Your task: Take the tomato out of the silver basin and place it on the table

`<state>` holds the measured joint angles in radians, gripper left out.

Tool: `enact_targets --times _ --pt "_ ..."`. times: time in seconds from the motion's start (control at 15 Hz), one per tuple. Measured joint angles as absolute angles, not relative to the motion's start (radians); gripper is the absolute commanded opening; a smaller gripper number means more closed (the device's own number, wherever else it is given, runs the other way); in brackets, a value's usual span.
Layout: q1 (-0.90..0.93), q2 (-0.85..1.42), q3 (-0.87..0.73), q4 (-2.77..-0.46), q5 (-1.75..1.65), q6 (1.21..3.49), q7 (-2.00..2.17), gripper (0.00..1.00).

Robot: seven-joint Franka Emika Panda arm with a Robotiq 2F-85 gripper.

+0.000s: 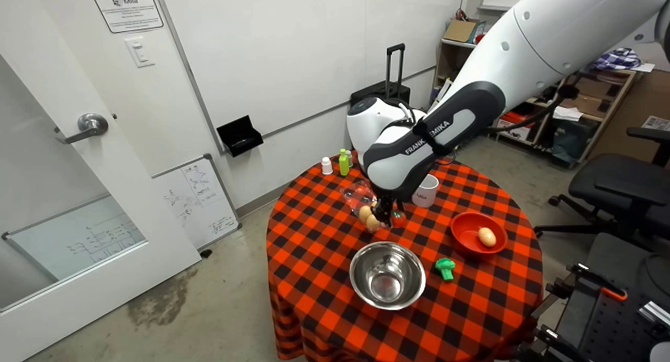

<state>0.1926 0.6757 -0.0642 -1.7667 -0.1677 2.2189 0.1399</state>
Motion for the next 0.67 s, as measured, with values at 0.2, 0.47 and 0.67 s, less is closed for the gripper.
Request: enact_targets --times 0.2,0.47,0.67 --pt "0.147 0.674 -0.09 -1.766 -0.169 2.219 0.14 0.38" --pt "0.097 0.701 -0.108 -1.756 -0.169 2.219 0.14 0.38" --pt "0.069 0.749 -0.109 -1.724 -0.168 2.219 0.14 0.38"
